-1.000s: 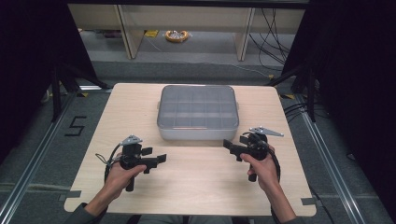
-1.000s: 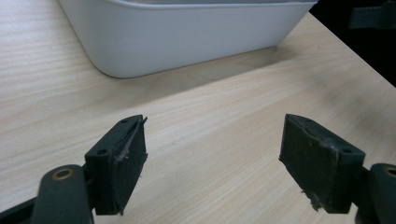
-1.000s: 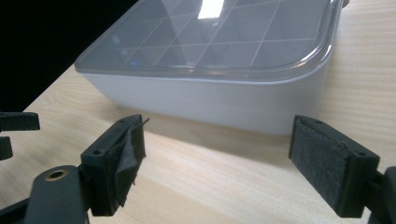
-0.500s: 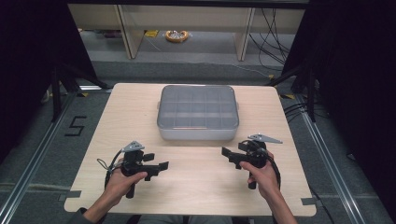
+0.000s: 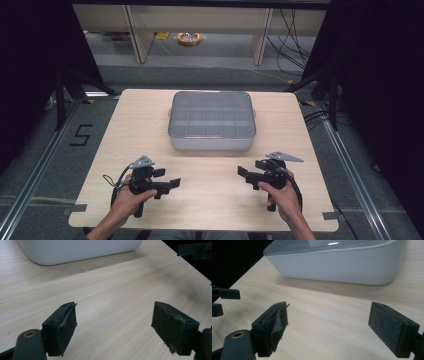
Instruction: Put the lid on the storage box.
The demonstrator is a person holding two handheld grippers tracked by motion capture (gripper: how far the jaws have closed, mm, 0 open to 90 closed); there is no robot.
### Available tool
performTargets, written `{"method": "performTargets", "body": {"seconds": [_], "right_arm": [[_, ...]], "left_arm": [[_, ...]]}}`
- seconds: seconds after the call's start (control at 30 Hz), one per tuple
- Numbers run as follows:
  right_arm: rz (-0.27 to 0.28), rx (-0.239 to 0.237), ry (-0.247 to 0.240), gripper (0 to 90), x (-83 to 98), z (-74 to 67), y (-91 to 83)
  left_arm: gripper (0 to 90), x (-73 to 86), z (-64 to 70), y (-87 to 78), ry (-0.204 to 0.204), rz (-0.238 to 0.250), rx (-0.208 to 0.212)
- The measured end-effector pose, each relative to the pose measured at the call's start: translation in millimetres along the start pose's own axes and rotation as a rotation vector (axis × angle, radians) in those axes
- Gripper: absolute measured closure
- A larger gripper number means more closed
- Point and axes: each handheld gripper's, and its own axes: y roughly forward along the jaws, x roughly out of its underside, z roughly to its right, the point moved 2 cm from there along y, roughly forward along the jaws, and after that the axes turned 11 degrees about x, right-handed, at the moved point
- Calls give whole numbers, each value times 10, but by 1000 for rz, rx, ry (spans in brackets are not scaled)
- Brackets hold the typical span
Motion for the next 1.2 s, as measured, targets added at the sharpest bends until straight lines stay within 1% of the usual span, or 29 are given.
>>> {"method": "performTargets", "body": {"seconds": [0.03, 0.07, 0.1, 0.13, 0.17, 0.2, 0.23, 0.27, 0.3, 0.33, 0.37, 0.47, 0.57, 0.63, 0.67, 0.7, 0.73, 0.77, 0.8, 0.83, 0.87, 0.9, 0.93, 1.03, 1.07, 1.1, 1.13, 1.17, 1.2], "right_arm": [[4, -4, 5, 168, 18, -3, -4], [-12, 9, 3, 168, 35, -2, -25], [3, -5, 1, 168, 56, 2, -16], [-12, -3, -4, 169, 71, 8, -34], [-3, -4, 0, 168, 91, 11, -27], [-18, 6, -4, 169, 107, 17, -42], [-12, -3, -3, 168, 124, 19, -43], [-31, 6, -8, 169, 135, 23, -61], [-13, -2, 4, 168, 153, 15, -55], [-24, 0, -6, 169, 164, 20, -69], [-34, 4, -9, 168, 176, 17, -84], [-24, -1, -16, 169, 210, 5, -108], [-15, -7, -21, 169, 248, -16, -123], [-40, -13, -27, 168, 270, -24, -154], [-18, -11, -26, 169, 287, -28, -136], [-53, -10, 8, 169, 306, -67, -169], [-30, 0, -39, 169, 309, -34, -151], [-33, -8, -37, 169, 324, -47, -157], [-29, -10, -45, 169, 333, -45, -163], [-29, -31, -34, 169, 343, -56, -174], [-42, -23, -44, 169, 352, -53, -187], [-34, -22, -50, 169, 365, -55, -188], [-47, -24, -50, 169, 378, -59, -201], [-48, -29, -56, 168, 406, -63, -210], [-49, -29, -59, 169, 441, -76, -220], [-49, -28, -44, 169, 461, -102, -233], [-49, -13, -86, 168, 463, -84, -250], [-49, -13, -86, 168, 463, -84, -250], [-41, -24, -80, 168, 478, -96, -246]], "left_arm": [[194, 8, 9, 0, 4, -1, 0], [194, 8, 9, 0, 4, -1, 0], [194, 20, 32, 0, 6, 1, 4], [194, 25, 40, -5, 12, -5, 1], [194, 32, 48, -5, 12, -4, 3], [194, 40, 54, -6, 18, -8, 4], [195, 50, 66, -3, 14, -4, 0], [195, 60, 75, -4, 15, -6, -2], [195, 69, 81, -2, 15, -4, 3], [195, 78, 85, -9, 21, -16, 4], [195, 88, 93, -9, 25, -17, 2], [195, 116, 126, -17, 30, -17, -2], [196, 146, 150, -29, 46, -22, -4], [196, 169, 161, -43, 65, -37, -11], [196, 182, 166, -43, 71, -36, -16], [196, 190, 171, -43, 70, -39, -14], [196, 209, 175, -43, 78, -39, -14], [196, 222, 182, -46, 78, -43, -19], [196, 234, 191, -47, 74, -42, -17], [196, 243, 198, -45, 70, -39, -12], [196, 250, 204, -51, 73, -46, -13], [196, 262, 209, -50, 75, -41, -14], [196, 272, 215, -52, 78, -44, -13], [196, 292, 228, -59, 80, -50, -20], [196, 308, 231, -65, 80, -61, -12], [196, 316, 233, -68, 82, -63, -18], [196, 324, 239, -65, 72, -58, -19], [196, 324, 239, -65, 72, -58, -19], [196, 330, 238, -68, 70, -60, -20]]}}
